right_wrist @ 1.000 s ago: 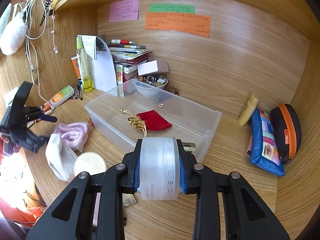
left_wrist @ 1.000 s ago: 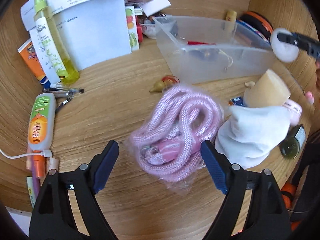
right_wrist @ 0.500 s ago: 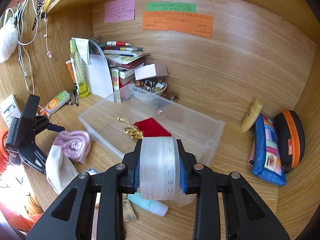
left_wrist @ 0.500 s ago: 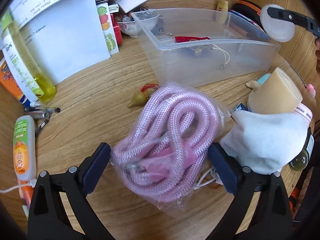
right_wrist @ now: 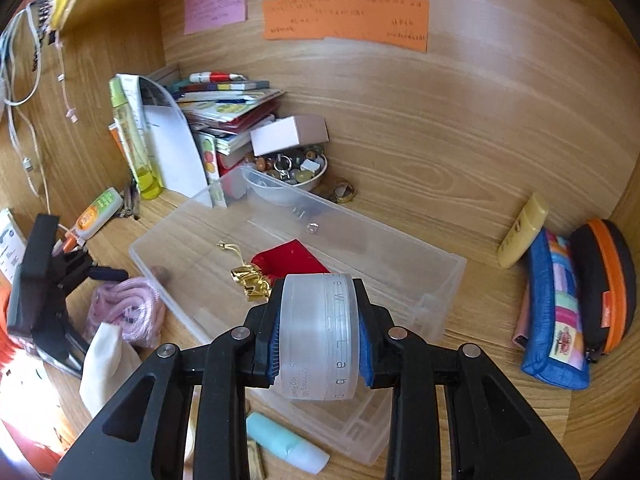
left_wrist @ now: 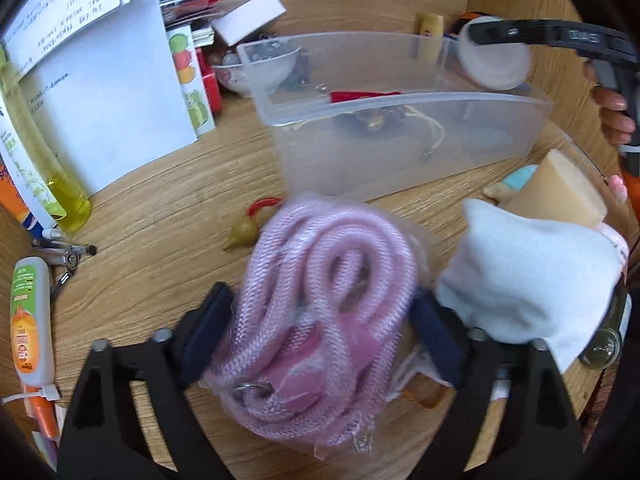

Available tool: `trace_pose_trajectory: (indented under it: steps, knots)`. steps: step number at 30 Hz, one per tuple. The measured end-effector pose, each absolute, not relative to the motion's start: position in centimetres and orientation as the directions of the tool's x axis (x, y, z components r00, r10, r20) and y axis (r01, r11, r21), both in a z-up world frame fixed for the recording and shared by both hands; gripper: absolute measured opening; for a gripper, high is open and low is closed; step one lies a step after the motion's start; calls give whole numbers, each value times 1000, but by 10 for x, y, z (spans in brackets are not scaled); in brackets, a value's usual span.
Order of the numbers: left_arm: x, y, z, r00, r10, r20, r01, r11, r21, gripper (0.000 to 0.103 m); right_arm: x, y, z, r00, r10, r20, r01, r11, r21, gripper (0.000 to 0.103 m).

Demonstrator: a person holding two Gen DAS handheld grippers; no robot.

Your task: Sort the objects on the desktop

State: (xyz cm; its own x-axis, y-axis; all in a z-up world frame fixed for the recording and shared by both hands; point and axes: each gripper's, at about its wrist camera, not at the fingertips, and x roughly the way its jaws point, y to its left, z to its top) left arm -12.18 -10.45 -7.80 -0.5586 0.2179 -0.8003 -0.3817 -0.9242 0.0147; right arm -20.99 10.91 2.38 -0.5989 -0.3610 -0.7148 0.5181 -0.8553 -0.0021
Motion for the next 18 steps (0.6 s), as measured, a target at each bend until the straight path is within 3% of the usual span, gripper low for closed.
trace_pose_trajectory:
  steps: [7, 18]
  knots:
    - [-112, -106, -75, -577, 218, -787, -369, -929, 13, 66, -219, 102, 15, -579, -358, -732, 524, -852, 3, 27]
    - [-82, -142, -64, -651, 181, -737, -247, -969, -20, 63, -221, 101, 13, -573, -363, -735, 528, -849, 8, 27]
